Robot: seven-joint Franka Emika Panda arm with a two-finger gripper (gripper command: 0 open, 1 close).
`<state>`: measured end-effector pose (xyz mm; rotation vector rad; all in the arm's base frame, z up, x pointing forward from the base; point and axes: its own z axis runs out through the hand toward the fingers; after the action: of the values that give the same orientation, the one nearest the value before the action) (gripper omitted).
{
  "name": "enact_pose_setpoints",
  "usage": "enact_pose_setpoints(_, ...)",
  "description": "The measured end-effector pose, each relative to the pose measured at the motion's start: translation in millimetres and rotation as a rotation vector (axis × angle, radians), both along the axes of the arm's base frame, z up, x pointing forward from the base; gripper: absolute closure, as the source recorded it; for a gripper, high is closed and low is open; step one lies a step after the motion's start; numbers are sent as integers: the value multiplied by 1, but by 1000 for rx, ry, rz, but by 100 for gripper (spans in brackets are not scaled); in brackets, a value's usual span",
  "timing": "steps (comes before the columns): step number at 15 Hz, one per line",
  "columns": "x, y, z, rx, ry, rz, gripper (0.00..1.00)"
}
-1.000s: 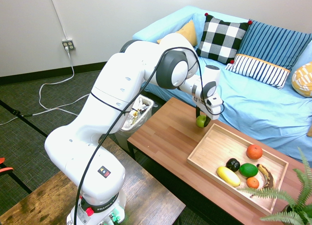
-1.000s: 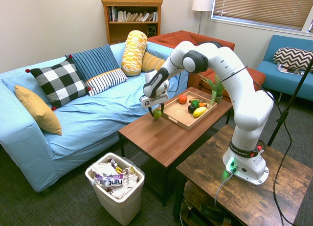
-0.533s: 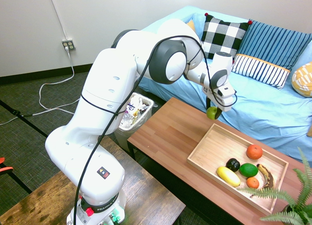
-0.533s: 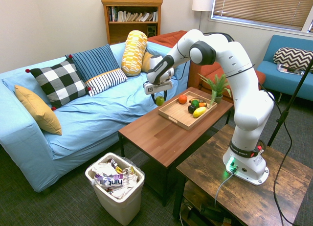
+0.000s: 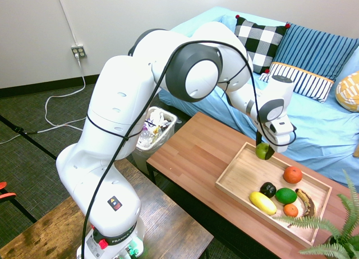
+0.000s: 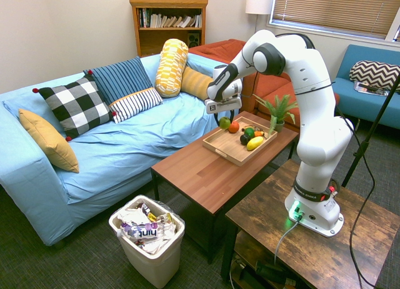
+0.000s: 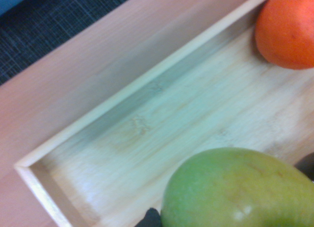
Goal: Put the apple in the tray
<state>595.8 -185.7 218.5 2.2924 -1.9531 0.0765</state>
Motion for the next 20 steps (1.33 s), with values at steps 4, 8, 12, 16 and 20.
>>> enact_pose_setpoints(4, -24, -7, -24, 8, 20, -12, 100)
enact_pose_setpoints(8, -42, -8, -48, 19, 41, -13, 100)
enact_pose_setpoints(12, -55, -10, -74, 34, 61, -16, 100)
enact_pose_setpoints(16, -62, -15, -88, 44, 60, -19, 100)
enact_pose_setpoints(20, -63, -10, -101, 59, 60, -7, 100)
